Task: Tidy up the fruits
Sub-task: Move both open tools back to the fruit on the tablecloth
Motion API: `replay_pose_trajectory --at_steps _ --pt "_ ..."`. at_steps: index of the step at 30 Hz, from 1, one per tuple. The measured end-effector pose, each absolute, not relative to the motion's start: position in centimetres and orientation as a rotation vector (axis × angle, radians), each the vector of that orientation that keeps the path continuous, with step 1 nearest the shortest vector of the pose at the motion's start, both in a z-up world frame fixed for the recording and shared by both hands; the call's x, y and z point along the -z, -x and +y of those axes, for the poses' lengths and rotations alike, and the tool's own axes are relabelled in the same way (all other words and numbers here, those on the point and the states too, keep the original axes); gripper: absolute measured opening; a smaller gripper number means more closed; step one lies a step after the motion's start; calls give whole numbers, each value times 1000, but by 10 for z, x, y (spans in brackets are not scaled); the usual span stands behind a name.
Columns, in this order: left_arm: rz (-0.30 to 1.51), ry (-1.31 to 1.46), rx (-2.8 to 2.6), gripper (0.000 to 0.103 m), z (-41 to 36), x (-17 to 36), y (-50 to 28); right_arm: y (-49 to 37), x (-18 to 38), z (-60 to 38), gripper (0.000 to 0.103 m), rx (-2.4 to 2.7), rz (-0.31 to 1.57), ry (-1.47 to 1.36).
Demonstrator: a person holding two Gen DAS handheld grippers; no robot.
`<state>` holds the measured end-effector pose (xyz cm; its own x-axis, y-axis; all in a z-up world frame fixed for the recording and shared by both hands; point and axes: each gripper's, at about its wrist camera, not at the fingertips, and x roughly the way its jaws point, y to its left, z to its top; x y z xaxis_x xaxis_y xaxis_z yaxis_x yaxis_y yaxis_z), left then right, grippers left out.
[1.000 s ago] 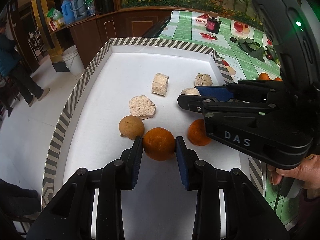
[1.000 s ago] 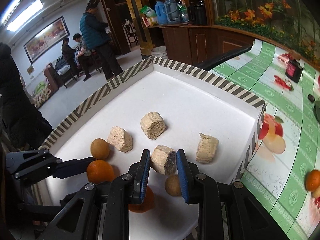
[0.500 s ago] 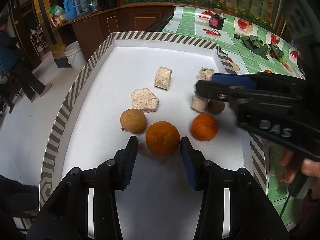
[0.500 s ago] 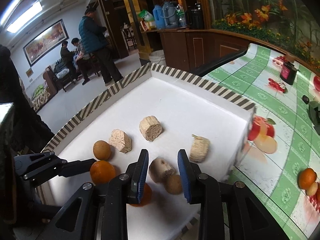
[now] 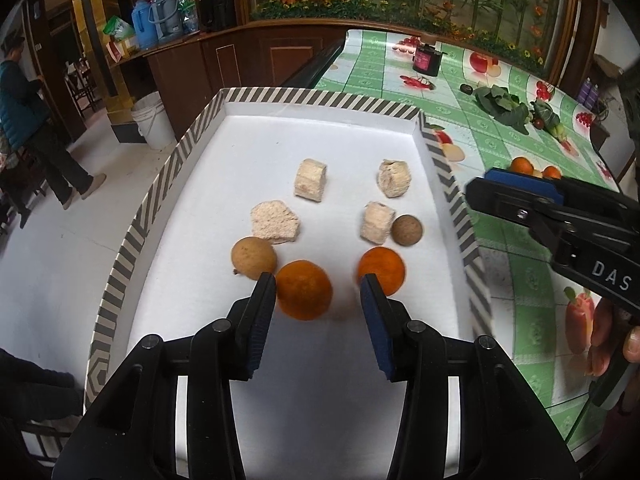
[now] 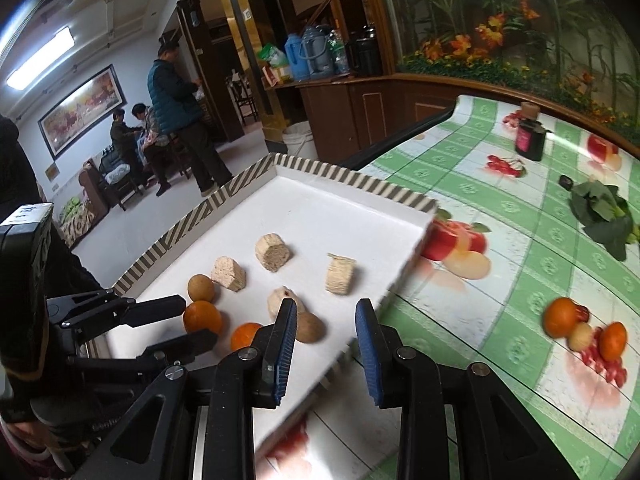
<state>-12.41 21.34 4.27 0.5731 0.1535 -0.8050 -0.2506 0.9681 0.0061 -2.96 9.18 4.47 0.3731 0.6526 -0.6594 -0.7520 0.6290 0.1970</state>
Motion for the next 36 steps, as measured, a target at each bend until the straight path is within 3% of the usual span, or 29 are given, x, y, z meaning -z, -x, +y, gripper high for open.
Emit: replay_pose_trajectory --at_steps 25,36 --pt "968 124 -9 46 120 -50 61 -8 -24 -92 33 -557 822 19" --pt "934 91 27 47 100 -66 35 -46 -14 -108 35 -522 845 -15"
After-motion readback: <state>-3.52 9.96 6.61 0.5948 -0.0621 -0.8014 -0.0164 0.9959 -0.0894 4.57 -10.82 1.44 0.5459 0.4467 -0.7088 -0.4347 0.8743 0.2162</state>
